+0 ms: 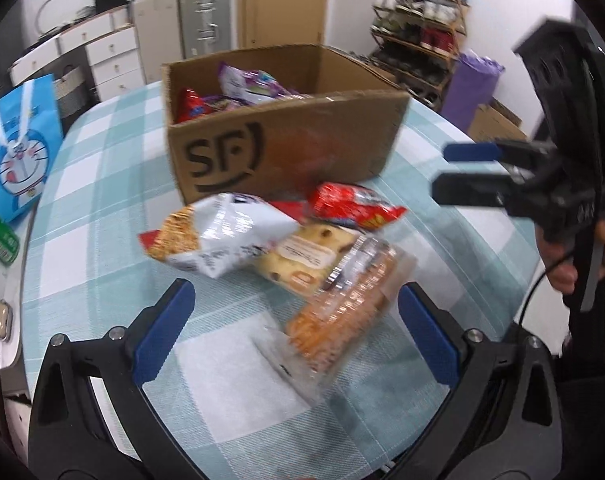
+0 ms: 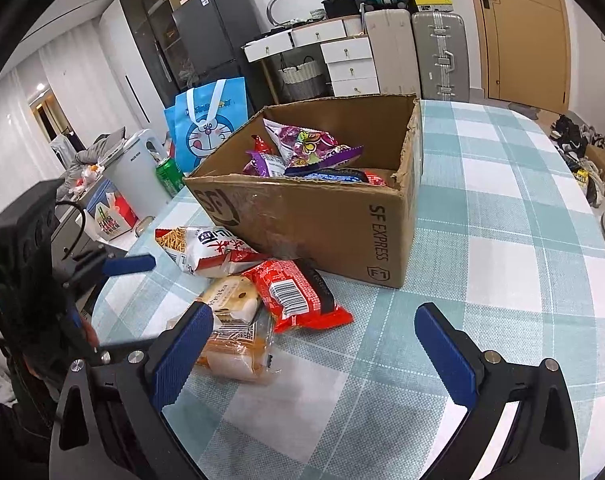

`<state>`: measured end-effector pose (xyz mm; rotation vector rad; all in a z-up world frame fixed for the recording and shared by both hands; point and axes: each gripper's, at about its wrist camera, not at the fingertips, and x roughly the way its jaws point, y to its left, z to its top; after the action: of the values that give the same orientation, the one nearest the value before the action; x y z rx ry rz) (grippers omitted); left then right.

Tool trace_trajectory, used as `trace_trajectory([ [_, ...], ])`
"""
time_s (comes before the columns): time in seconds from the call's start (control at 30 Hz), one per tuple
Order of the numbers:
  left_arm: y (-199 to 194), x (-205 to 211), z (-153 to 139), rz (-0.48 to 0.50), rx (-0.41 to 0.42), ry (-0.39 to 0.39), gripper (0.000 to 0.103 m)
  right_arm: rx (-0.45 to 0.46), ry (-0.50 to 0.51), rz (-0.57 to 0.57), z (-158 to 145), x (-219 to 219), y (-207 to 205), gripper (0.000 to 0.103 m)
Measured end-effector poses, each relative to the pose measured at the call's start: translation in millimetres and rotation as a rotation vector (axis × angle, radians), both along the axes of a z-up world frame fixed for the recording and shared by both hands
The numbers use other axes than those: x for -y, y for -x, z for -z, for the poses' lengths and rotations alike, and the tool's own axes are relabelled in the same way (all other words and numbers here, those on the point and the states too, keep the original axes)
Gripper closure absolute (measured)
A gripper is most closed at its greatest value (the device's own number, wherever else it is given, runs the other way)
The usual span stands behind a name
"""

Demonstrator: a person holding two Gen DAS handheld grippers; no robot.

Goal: Organize snacks
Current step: 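Move both grippers back to the bread packs and red wafer pack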

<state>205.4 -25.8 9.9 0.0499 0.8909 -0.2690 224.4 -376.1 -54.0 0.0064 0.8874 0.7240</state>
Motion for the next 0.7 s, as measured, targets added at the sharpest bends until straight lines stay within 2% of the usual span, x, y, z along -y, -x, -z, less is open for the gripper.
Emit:
trace_trajectory([
  [0.1,3,12,6,0.054,-0.015,-0.023,0.002,-0.002,-0.001,0.001,0,1,-1,0.001],
  [0.47,5,39,32,0.163,-0.093,-0.035,0.031,-0.019,0.007,0.003,7,-1,-3,0.001],
  [0.7,9,55,36,0.213,-0.101,-0.033,0.034,-0.027,0.003,0.003,8,-1,-4,0.001],
])
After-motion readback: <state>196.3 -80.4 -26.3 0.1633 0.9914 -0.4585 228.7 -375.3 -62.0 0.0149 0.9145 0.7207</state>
